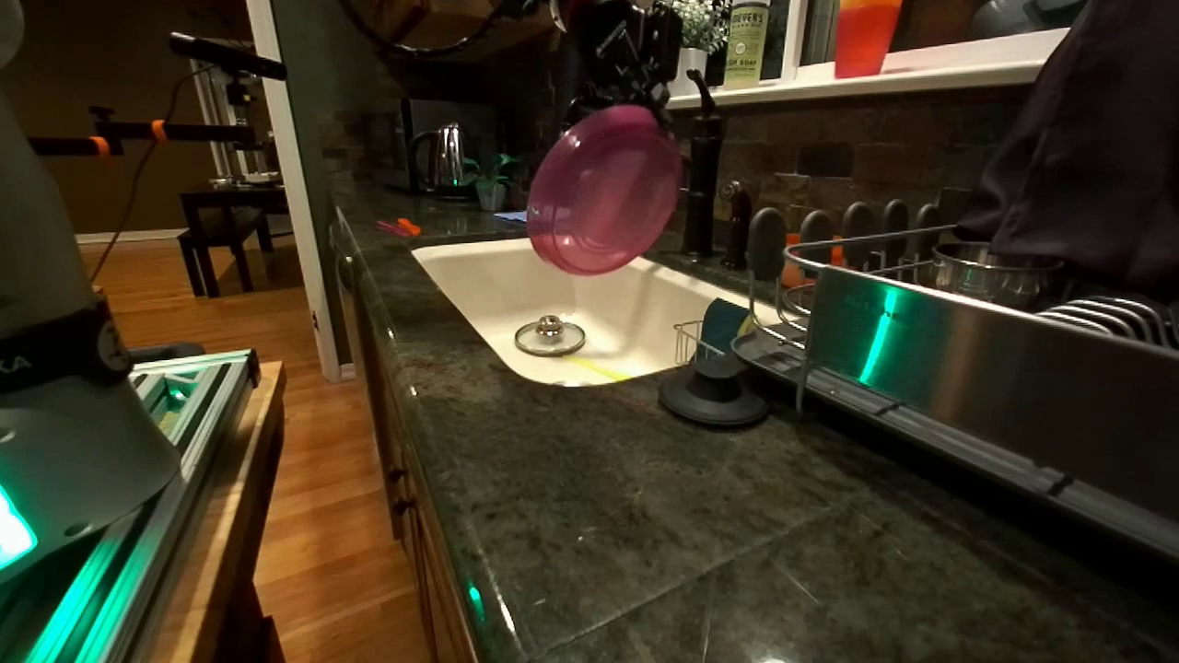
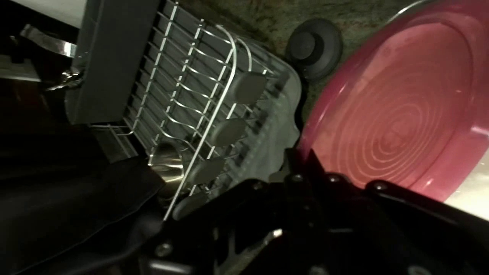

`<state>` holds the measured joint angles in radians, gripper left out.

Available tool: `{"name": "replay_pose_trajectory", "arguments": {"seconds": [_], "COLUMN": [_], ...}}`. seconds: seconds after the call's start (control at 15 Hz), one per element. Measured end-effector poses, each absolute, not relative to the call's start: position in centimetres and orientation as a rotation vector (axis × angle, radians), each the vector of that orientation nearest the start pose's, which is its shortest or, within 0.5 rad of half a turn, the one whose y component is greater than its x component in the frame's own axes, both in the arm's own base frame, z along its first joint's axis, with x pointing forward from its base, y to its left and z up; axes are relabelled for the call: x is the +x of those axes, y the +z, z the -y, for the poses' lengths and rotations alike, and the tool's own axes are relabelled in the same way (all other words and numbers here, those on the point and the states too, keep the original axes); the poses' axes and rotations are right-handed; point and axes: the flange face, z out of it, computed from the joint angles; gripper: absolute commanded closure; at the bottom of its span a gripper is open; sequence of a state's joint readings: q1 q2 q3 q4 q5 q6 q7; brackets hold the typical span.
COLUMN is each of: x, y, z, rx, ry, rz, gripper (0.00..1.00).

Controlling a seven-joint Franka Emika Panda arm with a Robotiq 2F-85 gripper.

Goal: Remove the pink plate from the sink and put it in the drying rack

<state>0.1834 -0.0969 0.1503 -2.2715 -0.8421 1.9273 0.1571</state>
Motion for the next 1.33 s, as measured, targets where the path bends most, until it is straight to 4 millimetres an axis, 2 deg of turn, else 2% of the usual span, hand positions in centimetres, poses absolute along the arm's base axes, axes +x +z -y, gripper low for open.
{"name": "replay_pose_trajectory", "arguments": {"seconds": [0.47,0.73,1.0,1.33], "x": [47.9,48.2,48.5,49.6], "y": [46.7,49.2,49.9,48.3], "z": [-9.0,-8.0,-6.4,-4.6], "rx": [2.003,1.886,1.795,1.747], "ry": [-0.049,-0.074,-0.107,-0.122], "rz": [-0.557,-0.482,-0.419,-0.369], "gripper": [0.99,0.99,0.99,0.99]}}
